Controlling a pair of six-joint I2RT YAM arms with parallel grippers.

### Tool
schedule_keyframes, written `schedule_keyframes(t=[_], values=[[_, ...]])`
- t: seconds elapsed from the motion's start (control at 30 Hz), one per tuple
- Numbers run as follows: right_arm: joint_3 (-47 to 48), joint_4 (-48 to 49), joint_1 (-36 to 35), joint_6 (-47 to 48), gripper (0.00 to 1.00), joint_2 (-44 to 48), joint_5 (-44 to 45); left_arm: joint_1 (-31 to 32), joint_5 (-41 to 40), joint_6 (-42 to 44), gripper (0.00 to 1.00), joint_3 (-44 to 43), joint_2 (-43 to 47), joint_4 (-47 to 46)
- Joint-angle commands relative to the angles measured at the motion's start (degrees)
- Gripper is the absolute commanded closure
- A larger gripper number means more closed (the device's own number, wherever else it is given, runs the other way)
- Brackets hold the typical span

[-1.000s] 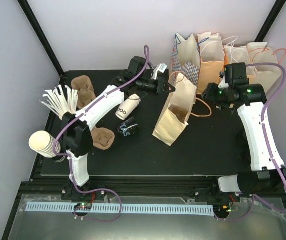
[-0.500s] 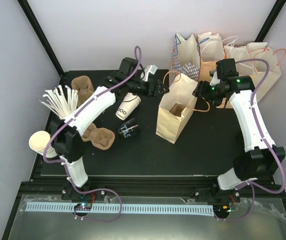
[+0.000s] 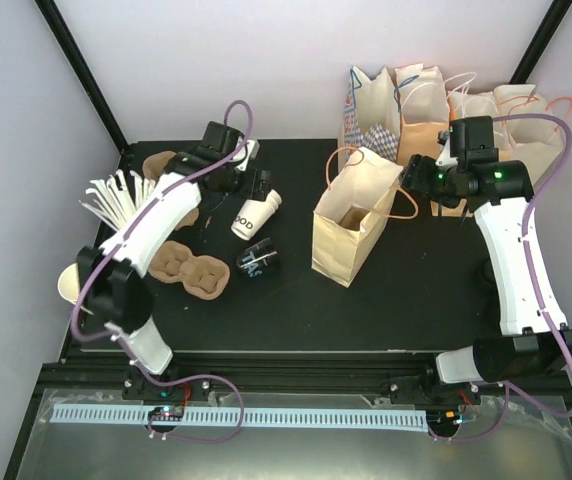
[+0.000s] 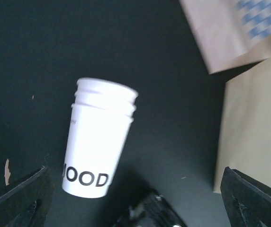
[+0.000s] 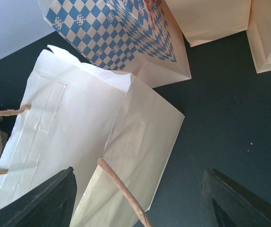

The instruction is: Pack the takeout coffee

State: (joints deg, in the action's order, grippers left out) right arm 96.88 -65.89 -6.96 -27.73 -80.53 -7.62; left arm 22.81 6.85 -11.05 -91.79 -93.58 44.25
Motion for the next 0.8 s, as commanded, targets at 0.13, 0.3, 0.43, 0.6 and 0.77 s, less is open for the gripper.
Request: schedule_keyframes(t=[0.13, 0.3, 0.43, 0.6, 0.77], values=[[1.9, -1.6, 0.1, 2.3, 0.25, -0.3, -2.6, -2.4, -2.0, 12.6, 0.01, -17.9, -24.3, 19.7], [5.0, -4.5, 0.1, 3.3, 0.25, -3.0, -3.7, -4.1, 0.6, 16.7, 0.01, -24.2, -31.0, 21.6], [5.9, -4.0, 0.1, 3.3, 0.26, -3.5, -4.0, -6.3, 9.1, 17.3, 0.01, -24.3, -33.2, 21.0], [7.7, -4.3, 0.1, 3.2, 0.26, -5.2, -5.2, -6.7, 11.2, 17.9, 0.01, -24.2, -36.9, 22.1], [9.5, -4.6, 0.2, 3.5, 0.26, -6.5, -6.5, -6.6, 7.2, 16.8, 0.01, -22.5, -38.3, 21.5]])
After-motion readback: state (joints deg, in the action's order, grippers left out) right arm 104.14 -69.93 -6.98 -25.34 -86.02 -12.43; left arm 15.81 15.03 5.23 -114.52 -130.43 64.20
